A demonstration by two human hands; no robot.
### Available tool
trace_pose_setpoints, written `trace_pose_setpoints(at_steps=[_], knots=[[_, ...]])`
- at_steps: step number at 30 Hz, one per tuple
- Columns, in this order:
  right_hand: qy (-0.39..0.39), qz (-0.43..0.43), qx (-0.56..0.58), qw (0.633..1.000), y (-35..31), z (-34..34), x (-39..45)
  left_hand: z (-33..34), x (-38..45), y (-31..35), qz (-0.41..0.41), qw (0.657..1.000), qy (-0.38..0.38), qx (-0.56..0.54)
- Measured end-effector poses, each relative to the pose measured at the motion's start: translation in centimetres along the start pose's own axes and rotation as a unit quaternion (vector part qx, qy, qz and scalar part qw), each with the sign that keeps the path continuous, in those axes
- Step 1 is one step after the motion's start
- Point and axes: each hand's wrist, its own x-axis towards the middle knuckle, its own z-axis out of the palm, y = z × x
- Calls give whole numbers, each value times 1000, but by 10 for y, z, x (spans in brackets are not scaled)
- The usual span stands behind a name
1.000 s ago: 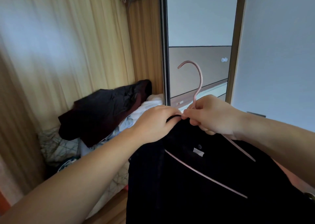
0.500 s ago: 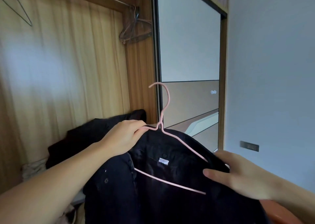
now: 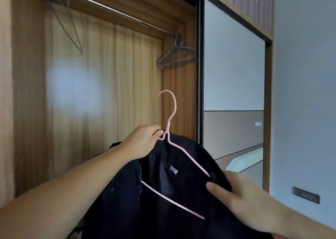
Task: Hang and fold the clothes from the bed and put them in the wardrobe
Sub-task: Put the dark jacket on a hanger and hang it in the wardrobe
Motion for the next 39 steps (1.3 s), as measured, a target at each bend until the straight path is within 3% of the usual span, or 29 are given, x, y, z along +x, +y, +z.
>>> trace_pose_setpoints(at_steps=[4,7,11,17,22,25,29,32,39], knots=[[8,19,60,998,-26,0,47,-20,19,-28,-30,1000,0,-2],[31,11,94,995,-47,-1,81,-33,28,-42,-72,996,41,-11],[78,0,133,988,-65,-24,124,-49,37,-38,-124,980,121,93],[92,-40,203,974,-100,-70,187,-68,42,18,-59,984,166,2],[91,-89,250,960,-140,-102,232,-62,54,73,-29,967,234,-100],[80,-101,276,953,-165,-112,251,-42,58,84,-6,951,307,-21],[69,-119,307,942,-192,-121,283,-20,82,69,-64,919,297,250],[77,-148,305,938,-205,-130,314,-19,115,48,-118,907,312,258],[135,-169,313,925,-203,-131,392,-32,189,-49,-79,916,338,201]])
